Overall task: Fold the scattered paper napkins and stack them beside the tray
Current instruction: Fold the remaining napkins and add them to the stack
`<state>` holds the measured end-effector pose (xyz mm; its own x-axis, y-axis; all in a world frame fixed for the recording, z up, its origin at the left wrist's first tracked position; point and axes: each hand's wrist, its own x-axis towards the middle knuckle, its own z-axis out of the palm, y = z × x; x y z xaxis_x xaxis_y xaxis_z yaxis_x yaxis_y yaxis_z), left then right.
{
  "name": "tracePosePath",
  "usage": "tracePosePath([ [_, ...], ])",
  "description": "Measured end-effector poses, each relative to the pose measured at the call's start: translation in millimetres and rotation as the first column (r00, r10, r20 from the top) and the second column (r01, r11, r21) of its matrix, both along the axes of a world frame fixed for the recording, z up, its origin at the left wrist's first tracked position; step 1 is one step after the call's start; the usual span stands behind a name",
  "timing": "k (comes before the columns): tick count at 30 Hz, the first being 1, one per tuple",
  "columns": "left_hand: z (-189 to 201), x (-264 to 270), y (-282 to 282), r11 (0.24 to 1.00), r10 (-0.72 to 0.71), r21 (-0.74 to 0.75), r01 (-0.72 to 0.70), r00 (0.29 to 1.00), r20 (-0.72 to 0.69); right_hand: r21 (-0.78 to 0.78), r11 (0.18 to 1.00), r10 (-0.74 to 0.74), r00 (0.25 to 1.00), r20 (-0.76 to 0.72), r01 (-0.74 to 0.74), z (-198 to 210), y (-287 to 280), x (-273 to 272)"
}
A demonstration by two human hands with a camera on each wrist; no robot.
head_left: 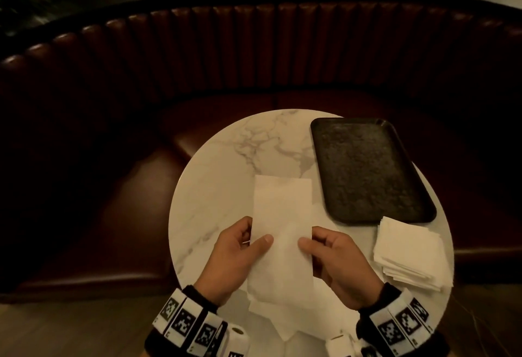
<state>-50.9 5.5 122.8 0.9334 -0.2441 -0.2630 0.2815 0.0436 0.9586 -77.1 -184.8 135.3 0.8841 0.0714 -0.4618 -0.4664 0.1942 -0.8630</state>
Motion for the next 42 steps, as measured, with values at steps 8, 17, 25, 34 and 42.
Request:
tracePosePath([
  [8,8,-1,-9,0.999,-0.03,-0.023,0.031,0.998,0.057,-0.02,0.997,-0.072,0.997,0.034,0.072,6,-6,-4],
  [17,25,5,-9,0.993,-0.07,-0.089,0.075,0.995,0.065,0.015,0.995,-0.097,0.987,0.124,0.096,20,-23,-4],
  [25,38,9,-13,0.982,-0.059,-0.183,0.051,0.997,-0.04,-0.022,0.999,-0.035,0.971,0.236,0.042,31,-33,-1],
  [34,37,10,-33,0.993,-0.115,-0.036,0.113,0.989,-0.09,-0.214,0.976,0.059,0.908,0.415,0.034,15,-42,1],
  [42,38,7,-32,0.975,-0.16,0.184,0.122,0.966,0.204,-0.15,0.984,0.138,0.941,0.308,-0.095,32,-51,1],
])
